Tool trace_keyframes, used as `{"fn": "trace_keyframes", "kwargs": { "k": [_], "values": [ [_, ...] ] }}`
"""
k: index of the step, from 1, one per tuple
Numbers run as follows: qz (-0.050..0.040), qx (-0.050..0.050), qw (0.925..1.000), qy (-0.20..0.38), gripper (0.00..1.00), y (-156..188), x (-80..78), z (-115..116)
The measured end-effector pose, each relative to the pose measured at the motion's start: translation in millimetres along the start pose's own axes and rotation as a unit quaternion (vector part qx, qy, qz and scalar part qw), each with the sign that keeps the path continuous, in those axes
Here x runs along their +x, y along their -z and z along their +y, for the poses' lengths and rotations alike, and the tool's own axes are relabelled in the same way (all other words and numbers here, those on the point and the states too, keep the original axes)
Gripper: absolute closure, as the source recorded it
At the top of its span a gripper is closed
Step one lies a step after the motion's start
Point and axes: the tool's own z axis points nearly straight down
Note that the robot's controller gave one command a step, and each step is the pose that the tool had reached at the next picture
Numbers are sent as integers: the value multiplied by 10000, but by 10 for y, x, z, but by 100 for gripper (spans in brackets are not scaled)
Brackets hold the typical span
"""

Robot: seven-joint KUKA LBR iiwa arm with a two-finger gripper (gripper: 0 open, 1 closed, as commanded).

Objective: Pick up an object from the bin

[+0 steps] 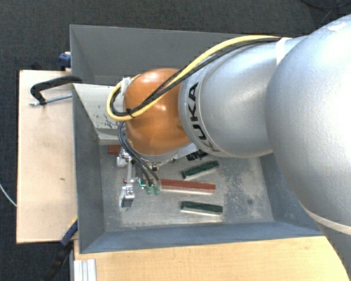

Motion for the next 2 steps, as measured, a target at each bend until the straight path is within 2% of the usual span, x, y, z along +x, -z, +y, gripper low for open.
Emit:
{"fn": "trace_keyframes", "kwargs": {
  "k": [1,2],
  "values": [
    [-40,-11,10000,-13,0,45,-24,-10],
    [-56,-24,9995,304,0,128,-408,-451]
  ]
}}
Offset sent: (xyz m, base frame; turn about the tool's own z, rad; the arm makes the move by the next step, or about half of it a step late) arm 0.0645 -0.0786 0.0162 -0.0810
